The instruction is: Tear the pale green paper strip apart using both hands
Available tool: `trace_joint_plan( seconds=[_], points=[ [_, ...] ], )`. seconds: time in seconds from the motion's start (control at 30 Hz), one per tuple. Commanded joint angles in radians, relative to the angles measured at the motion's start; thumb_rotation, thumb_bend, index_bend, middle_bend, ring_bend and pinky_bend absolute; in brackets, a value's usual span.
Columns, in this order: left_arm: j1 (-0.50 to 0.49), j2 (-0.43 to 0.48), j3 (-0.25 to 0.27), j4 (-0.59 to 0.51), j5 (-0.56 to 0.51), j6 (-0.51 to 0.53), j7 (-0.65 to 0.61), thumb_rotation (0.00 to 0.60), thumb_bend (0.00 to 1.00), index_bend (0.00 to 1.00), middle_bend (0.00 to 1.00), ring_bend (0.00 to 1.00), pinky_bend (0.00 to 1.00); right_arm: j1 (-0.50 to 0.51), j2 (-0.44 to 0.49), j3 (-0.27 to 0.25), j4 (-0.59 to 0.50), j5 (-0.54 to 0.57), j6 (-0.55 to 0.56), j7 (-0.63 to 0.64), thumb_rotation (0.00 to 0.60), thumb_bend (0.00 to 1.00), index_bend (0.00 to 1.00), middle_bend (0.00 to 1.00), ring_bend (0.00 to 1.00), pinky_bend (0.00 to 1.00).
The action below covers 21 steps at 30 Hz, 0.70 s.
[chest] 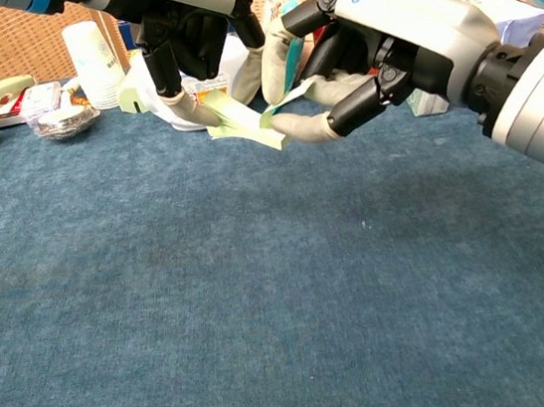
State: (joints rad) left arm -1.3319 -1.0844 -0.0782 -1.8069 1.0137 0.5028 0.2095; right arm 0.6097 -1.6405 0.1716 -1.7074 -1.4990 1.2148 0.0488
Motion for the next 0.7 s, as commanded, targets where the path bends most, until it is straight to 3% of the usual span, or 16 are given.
trace_joint_plan(
  seconds=[0.03,0.53,0.7],
  points=[
    [0.001,0.000,-0.001,0.000,0.001,0.001,-0.001,0.600,0.46,0.66,1.00,1.00,1.00,-0.001,-0.003,0.002,0.000,0.000,0.004,-0.001,0.600,0.30,0.57,1.00,1.00,0.97],
    [0.003,0.004,-0.003,-0.007,0.004,0.002,-0.001,0.600,0.46,0.66,1.00,1.00,1.00,-0.011,-0.014,0.007,0.005,-0.001,0.026,-0.016,0.600,0.28,0.58,1.00,1.00,0.98],
    [0.003,0.007,-0.002,-0.008,0.001,0.002,0.002,0.600,0.46,0.66,1.00,1.00,1.00,-0.014,-0.015,0.005,0.011,-0.009,0.032,0.000,0.600,0.32,0.57,1.00,1.00,0.98]
  ],
)
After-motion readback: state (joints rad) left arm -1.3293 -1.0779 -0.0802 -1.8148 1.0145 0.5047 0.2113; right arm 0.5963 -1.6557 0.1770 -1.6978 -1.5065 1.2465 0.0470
